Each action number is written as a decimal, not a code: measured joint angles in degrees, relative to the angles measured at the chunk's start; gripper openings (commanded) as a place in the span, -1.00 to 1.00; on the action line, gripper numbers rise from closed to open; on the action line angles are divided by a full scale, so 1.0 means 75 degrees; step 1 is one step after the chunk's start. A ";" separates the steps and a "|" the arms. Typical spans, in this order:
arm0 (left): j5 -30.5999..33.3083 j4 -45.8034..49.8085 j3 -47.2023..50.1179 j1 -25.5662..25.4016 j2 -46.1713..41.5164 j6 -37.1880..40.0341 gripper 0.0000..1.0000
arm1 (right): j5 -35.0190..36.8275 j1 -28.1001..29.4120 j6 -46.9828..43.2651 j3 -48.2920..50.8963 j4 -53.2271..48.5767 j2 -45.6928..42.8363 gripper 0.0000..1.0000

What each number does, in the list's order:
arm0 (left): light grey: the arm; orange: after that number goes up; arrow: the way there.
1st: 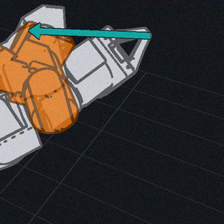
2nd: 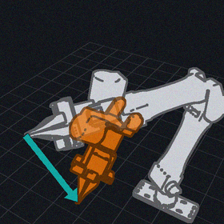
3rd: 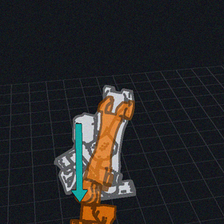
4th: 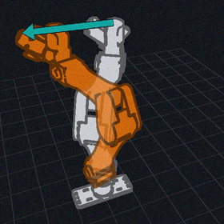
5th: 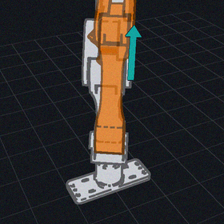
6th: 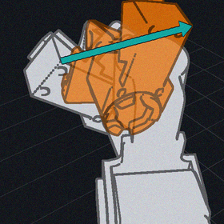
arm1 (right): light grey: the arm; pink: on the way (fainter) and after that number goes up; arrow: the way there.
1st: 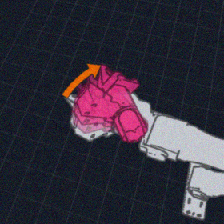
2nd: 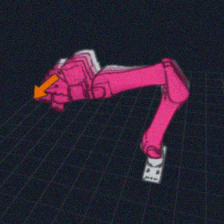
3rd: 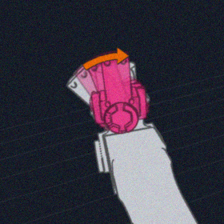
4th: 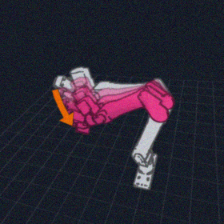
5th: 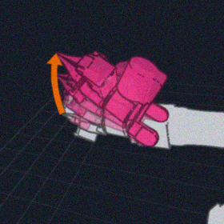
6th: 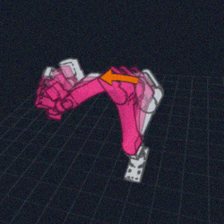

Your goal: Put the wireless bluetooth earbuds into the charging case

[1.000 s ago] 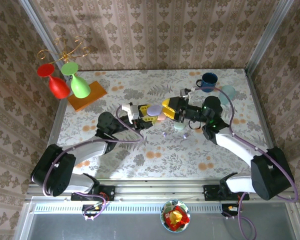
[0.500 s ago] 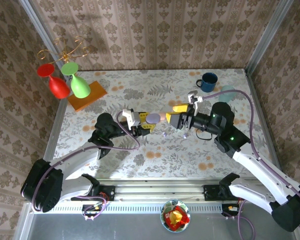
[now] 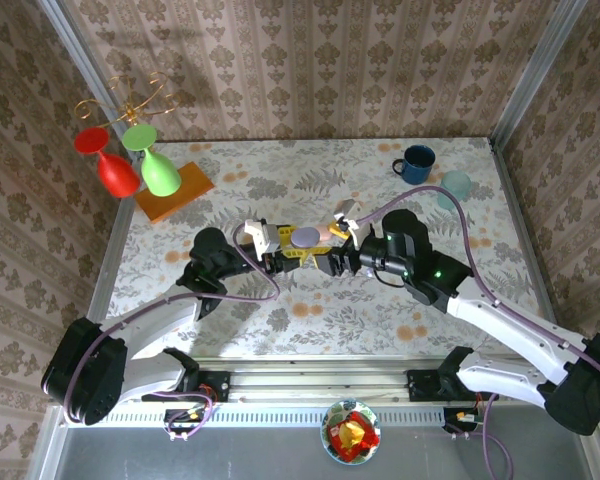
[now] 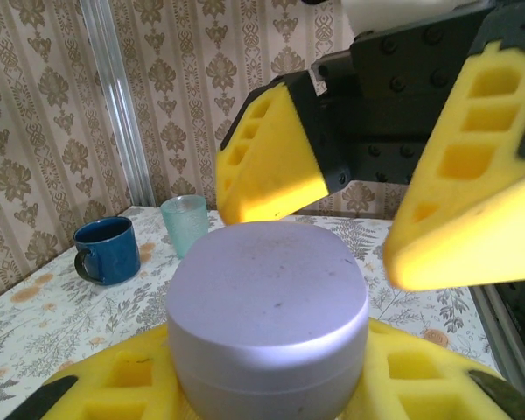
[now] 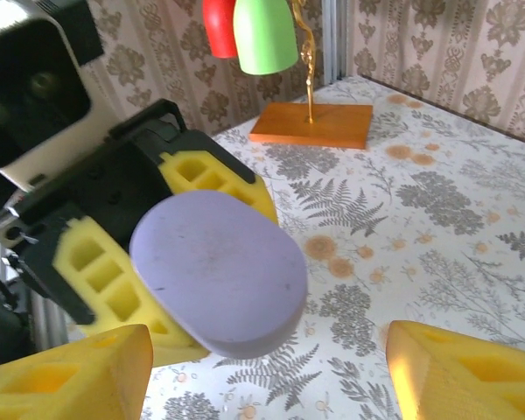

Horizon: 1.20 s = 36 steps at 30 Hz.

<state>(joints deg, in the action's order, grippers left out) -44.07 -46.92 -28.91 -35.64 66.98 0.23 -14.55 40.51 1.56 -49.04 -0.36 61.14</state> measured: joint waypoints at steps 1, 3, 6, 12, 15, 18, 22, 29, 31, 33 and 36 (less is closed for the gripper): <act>0.0000 -0.0003 0.0000 0.0000 0.0000 0.0000 -0.29 | 0.0055 0.0000 -0.0029 -0.0003 0.0009 0.0026 0.44; -0.0003 0.0003 0.0000 0.0000 0.0000 0.0000 -0.29 | 0.0131 0.0000 -0.0058 -0.0041 0.0015 0.0087 0.44; 0.0050 0.0003 0.0000 0.0000 0.0000 -0.0003 -0.29 | 0.0248 0.0000 -0.0105 -0.0131 0.0015 0.0152 0.44; 0.0114 0.0032 0.0000 0.0006 0.0000 -0.0003 -0.29 | 0.0434 0.0000 -0.0157 -0.0157 0.0026 0.0157 0.44; 0.0122 0.0079 0.0000 0.0009 0.0003 0.0000 -0.28 | 0.0490 0.0000 -0.0157 -0.0157 0.0067 0.0157 0.44; 0.0143 0.0131 0.0000 0.0009 0.0003 0.0000 -0.28 | 0.0577 -0.0009 -0.0119 -0.0157 0.0099 0.0154 0.44; 0.0154 0.0152 0.0003 0.0012 0.0032 -0.0003 -0.28 | 0.0755 -0.0076 0.0017 -0.0157 0.0420 0.0131 0.44; -0.0058 -0.0125 0.0003 0.0006 0.0076 -0.0052 -0.28 | 0.1096 -0.0224 -0.0003 -0.0303 0.0522 0.0178 0.45; -0.0096 -0.0178 0.0003 0.0006 0.0079 -0.0073 -0.28 | 0.1099 -0.0224 -0.0026 -0.0425 0.0525 0.0230 0.45; -0.0131 -0.0265 0.0003 0.0006 0.0111 -0.0085 -0.28 | 0.1099 -0.0230 -0.0044 -0.0510 0.0533 0.0265 0.45; -0.0166 -0.0341 0.0003 0.0006 0.0198 -0.0087 -0.28 | 0.1093 -0.0294 -0.0044 -0.0574 0.0527 0.0323 0.45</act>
<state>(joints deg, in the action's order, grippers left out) -45.32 -49.47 -28.88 -35.59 68.47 -0.43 -6.35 38.30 1.23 -53.34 3.60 63.57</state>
